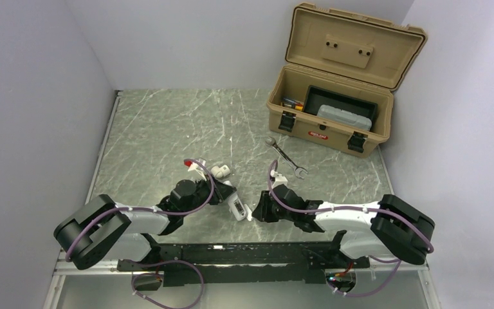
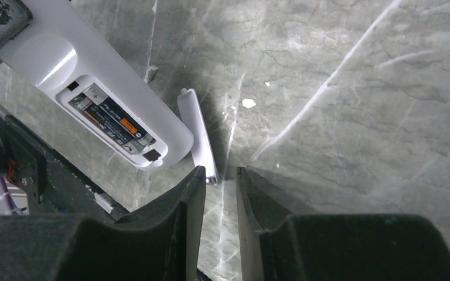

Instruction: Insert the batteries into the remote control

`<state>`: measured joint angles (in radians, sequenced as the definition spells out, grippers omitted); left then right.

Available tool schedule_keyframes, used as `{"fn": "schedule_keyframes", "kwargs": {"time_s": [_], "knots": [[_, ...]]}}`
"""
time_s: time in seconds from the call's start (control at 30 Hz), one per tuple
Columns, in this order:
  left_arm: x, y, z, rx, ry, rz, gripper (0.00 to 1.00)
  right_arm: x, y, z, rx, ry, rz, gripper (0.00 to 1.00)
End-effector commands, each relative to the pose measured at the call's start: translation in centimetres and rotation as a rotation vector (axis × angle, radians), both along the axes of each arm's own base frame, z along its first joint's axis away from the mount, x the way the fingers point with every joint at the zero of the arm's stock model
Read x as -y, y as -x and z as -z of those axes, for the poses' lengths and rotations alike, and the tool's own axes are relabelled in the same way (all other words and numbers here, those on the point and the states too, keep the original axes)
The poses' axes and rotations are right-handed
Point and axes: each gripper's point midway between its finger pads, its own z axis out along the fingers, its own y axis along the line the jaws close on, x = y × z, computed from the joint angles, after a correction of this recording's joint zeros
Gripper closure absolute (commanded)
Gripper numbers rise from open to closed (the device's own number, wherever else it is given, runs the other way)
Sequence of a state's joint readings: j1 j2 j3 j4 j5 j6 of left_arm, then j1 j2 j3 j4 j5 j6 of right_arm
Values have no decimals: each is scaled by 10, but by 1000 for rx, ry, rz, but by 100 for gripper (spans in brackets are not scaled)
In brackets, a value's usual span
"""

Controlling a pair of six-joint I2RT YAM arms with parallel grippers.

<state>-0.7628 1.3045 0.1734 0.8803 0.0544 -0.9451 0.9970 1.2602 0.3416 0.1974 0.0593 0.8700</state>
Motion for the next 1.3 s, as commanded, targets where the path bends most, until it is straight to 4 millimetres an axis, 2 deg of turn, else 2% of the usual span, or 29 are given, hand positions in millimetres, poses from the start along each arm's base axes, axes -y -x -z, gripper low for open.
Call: {"fn": "schedule_keyframes", "kwargs": {"time_s": [0.0, 0.2, 0.53, 0.7, 0.77, 0.93, 1.07, 1.17, 1.23, 1.27], "knots": [[-4, 1, 8, 17, -31, -5, 100, -15, -7, -10, 24, -57, -27, 71], [-5, 1, 8, 16, -32, -9, 100, -19, -8, -5, 10, -43, -42, 71], [-7, 2, 11, 10, -32, -14, 100, -17, 4, 7, -41, -17, -82, 83], [-7, 3, 6, 13, -19, -10, 100, -14, -4, 1, -10, 21, -70, 93], [-7, 4, 2, 12, -19, -9, 100, -11, -13, -5, 24, 64, -48, 96], [-13, 7, -41, 81, 27, -17, 100, 5, -33, -24, 109, 182, -7, 100], [-24, 11, -71, 131, 4, -31, 100, 30, -44, -43, 168, 311, 46, 100], [-39, 10, -74, 134, -42, -75, 100, 53, -52, -55, 173, 461, 100, 100], [-45, 13, -71, 116, -54, -79, 100, 68, -54, -52, 140, 597, 114, 100], [-49, 14, -68, 103, -55, -82, 100, 69, -56, -56, 130, 642, 115, 100]]}}
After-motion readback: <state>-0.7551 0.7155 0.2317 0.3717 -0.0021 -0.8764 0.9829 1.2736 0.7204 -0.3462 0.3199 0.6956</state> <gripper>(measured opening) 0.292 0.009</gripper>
